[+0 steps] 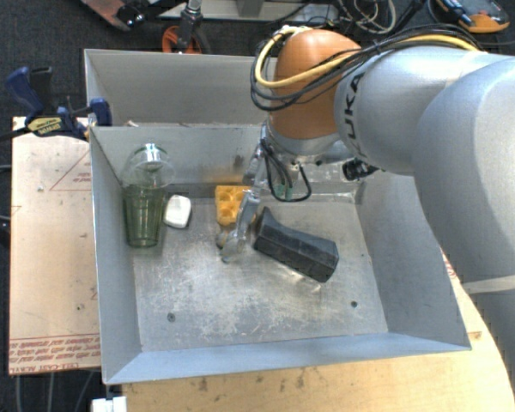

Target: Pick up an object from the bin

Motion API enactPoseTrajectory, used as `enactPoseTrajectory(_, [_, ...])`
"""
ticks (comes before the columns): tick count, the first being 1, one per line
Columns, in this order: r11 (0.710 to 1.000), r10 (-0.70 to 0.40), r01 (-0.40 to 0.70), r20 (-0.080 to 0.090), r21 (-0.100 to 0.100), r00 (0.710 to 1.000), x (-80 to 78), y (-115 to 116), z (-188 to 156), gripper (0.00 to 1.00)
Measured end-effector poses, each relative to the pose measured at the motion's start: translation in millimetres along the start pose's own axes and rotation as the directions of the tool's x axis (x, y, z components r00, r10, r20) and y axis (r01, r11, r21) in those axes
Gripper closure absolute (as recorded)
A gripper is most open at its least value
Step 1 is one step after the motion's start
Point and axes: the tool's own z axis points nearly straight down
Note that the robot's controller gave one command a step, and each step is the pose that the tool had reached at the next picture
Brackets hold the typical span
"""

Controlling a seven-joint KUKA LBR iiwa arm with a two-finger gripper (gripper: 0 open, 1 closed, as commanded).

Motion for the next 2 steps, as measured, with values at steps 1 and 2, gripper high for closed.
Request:
enactPoseTrajectory(1, [0.999, -0.053, 0.053, 0.001, -0.002, 0.999, 6.8, -60.6, 43.1, 0.00])
enactPoseTrajectory(2, [0.996, 0.085, -0.085, 0.007, 0.009, 0.996, -0.3, -5.4, 53.8, 1.00])
